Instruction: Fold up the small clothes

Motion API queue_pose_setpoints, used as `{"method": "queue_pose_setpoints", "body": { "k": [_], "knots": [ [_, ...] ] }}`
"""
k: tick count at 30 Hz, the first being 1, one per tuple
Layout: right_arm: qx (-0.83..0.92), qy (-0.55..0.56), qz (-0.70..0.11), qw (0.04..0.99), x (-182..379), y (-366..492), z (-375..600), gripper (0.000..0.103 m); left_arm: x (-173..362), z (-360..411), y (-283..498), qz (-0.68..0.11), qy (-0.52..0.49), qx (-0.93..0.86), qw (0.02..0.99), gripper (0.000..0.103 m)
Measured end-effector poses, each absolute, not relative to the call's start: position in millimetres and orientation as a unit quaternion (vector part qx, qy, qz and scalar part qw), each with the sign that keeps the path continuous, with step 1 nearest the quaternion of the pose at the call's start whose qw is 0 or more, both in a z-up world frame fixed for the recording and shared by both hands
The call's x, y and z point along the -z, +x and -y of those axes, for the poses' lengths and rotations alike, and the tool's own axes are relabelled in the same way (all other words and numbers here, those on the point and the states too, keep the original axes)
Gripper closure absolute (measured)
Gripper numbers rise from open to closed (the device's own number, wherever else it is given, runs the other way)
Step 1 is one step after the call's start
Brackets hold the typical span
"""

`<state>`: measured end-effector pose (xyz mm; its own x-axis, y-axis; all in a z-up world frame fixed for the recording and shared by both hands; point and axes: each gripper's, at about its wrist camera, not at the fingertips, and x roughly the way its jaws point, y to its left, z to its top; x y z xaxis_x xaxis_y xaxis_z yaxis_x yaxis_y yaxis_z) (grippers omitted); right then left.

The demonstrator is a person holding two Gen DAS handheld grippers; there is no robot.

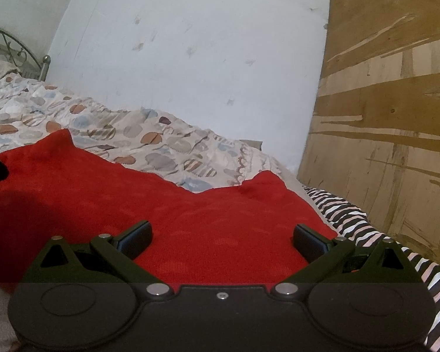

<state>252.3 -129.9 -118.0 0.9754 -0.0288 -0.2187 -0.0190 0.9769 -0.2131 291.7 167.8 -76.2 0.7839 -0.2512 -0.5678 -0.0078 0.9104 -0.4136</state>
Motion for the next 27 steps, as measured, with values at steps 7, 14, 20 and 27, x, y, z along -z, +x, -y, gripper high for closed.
{"method": "queue_pose_setpoints", "body": {
  "k": [7,14,20,27],
  "knots": [
    [-0.041,-0.11,-0.134,0.984,99.0,255.6,138.9,0.001,50.8,-177.8,302.8,-0.335,-0.277,0.081,0.897,0.09],
    [-0.007,-0.174,-0.087,0.981,75.9,242.2,167.9,0.001,-28.6,-111.4,337.9,-0.319,-0.19,0.136,0.918,0.091],
    [0.049,-0.158,-0.13,0.978,87.6,234.9,207.1,0.001,-56.0,18.2,365.4,-0.336,-0.051,0.189,0.921,0.091],
    [0.062,-0.091,-0.165,0.98,105.5,223.0,233.3,0.001,3.1,118.2,370.2,-0.396,0.024,0.241,0.886,0.093]
  ]
}}
